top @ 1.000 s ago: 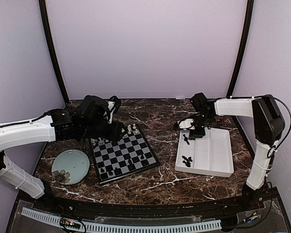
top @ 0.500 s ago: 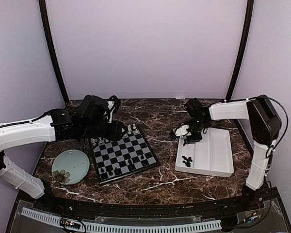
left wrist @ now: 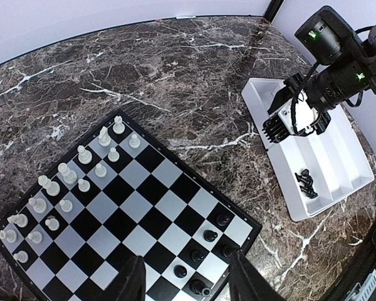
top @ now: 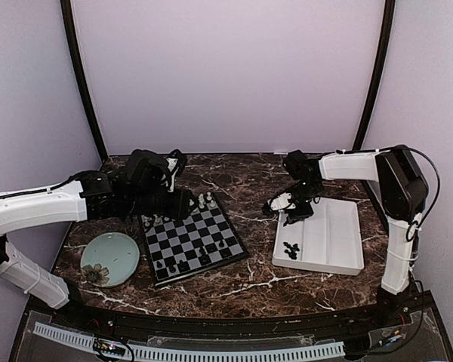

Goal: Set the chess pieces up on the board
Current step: Pick up the chess pile from the storage box.

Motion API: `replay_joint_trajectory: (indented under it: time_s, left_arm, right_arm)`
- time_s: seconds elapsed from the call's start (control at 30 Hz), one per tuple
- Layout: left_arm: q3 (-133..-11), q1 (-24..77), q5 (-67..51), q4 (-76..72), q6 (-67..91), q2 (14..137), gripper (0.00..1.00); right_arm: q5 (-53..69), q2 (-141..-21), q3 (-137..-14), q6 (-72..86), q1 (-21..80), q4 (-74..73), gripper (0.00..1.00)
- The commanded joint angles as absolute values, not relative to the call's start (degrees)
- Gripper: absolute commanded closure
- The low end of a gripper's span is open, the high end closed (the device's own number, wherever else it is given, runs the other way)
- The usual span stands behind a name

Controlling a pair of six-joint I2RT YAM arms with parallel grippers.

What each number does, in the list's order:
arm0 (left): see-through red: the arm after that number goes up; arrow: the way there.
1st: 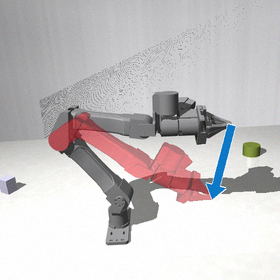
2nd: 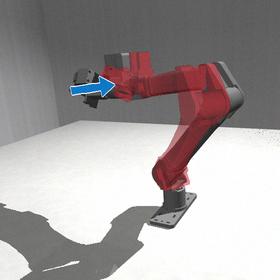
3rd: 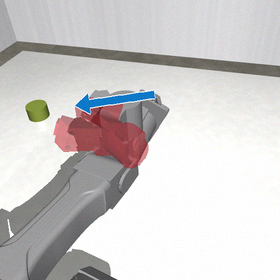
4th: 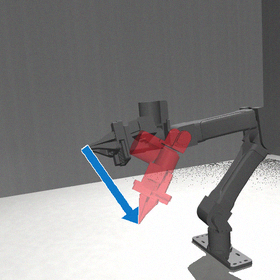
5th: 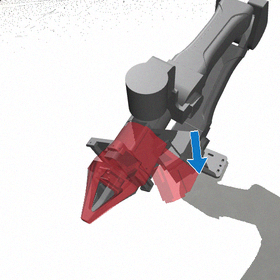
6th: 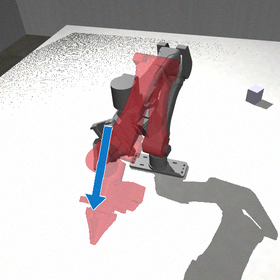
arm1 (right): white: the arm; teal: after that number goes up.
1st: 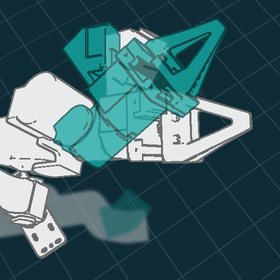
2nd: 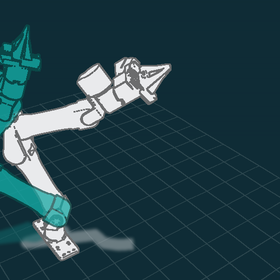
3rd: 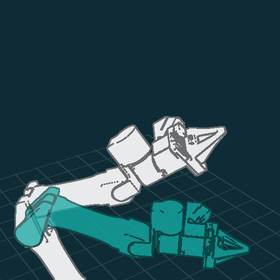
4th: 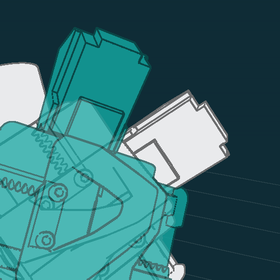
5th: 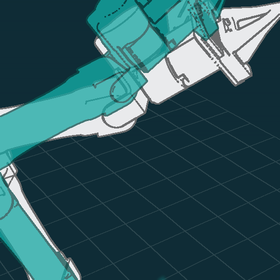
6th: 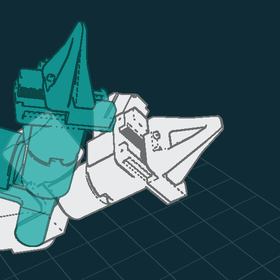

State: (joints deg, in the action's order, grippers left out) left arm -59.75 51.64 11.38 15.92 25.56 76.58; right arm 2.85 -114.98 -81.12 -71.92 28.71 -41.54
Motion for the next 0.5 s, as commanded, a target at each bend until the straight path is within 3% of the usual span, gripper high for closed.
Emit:
replay_joint_trajectory:
  time_s: [0.0,0.47]
  left_arm:
    - [-58.95,51.35,10.96,14.67,26.02,75.18,0.53]
    - [-61.68,51.41,7.57,9.25,24.29,80.14,0.53]
  right_arm:
    - [3.74,-118.15,-79.36,-71.31,28.66,-49.43,0.59]
    - [8.10,-115.97,-77.14,-65.86,26.50,-50.35,0.76]
